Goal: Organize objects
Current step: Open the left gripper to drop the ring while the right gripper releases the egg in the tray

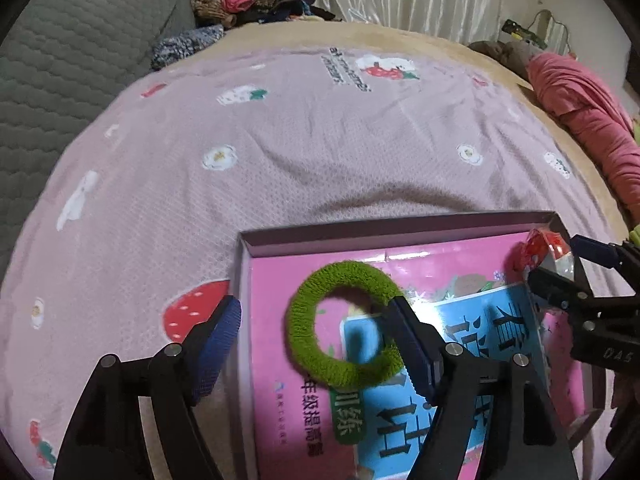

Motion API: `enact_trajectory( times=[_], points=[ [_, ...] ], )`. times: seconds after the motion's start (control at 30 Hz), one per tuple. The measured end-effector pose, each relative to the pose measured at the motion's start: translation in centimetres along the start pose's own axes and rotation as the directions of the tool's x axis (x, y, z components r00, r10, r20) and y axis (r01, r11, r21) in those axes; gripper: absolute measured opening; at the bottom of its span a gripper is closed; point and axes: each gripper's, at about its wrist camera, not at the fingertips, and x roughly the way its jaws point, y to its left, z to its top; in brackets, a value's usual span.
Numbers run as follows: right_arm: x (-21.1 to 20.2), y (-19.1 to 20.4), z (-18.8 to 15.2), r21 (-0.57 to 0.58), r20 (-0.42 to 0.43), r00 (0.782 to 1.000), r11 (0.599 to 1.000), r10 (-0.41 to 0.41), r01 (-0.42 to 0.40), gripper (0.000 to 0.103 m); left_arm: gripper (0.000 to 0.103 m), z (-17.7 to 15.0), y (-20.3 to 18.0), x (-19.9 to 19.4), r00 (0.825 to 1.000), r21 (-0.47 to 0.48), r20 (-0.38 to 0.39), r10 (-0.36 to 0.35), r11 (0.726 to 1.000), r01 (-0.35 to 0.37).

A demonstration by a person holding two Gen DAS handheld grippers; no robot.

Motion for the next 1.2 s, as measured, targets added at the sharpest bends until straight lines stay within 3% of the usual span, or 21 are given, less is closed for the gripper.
enact_trajectory(
  times=[0.33, 0.87, 1.2],
  points=[
    [-6.6, 1.3, -1.6, 0.021, 0.05, 0.996, 0.997, 0.072, -0.073, 0.094, 0.082, -2.1, 1.5, -5.5, 1.0, -0.049, -0.002, -0.02, 0.999, 0.02],
    [-20.7, 4.5, -5.5, -0.031, 0.186, 0.979, 0.997, 0.08, -0.075, 0.1, 0.086, -6.2, 0.8, -19.3, 0.992, -0.044, 0.119, 0.028, 0.999, -0.023],
    [-27.1, 5.0, -9.0, -0.042, 0.227, 0.97, 0.996, 0.092, -0.084, 0.101, 0.086, -9.1, -1.0, -25.4, 0.991, -0.007, 0.133, 0.016, 1.0, -0.015]
  ],
)
